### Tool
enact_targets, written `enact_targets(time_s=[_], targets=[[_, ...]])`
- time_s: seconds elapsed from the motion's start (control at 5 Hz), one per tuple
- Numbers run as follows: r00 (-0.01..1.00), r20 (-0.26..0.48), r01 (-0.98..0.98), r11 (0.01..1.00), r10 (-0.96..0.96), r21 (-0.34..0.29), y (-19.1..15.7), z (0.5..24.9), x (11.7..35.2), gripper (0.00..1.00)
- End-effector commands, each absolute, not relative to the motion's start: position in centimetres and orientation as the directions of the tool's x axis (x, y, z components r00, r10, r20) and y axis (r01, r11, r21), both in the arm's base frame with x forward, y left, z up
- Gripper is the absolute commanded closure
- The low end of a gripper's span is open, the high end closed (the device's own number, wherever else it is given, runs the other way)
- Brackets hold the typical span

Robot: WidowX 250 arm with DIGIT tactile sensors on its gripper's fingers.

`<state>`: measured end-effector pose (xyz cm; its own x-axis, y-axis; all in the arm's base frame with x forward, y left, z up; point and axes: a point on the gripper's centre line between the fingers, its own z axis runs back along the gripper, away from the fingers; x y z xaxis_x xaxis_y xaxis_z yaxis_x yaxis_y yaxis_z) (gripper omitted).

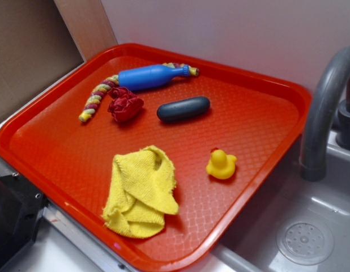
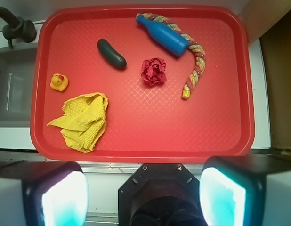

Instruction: Grab the yellow duck.

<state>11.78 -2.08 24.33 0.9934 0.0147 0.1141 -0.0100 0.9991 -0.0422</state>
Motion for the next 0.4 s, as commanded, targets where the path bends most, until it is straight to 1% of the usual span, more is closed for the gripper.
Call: enact_targets(time_s=[0.0,0.2], targets=[[0.993,0.114,-0.01,0.999,0.015,-0.042,-2.1,24.3,11.8,0.0],[0.963,0.092,0.238,0.957,-0.255,0.164,-4.1,24.5,15.2,0.0]])
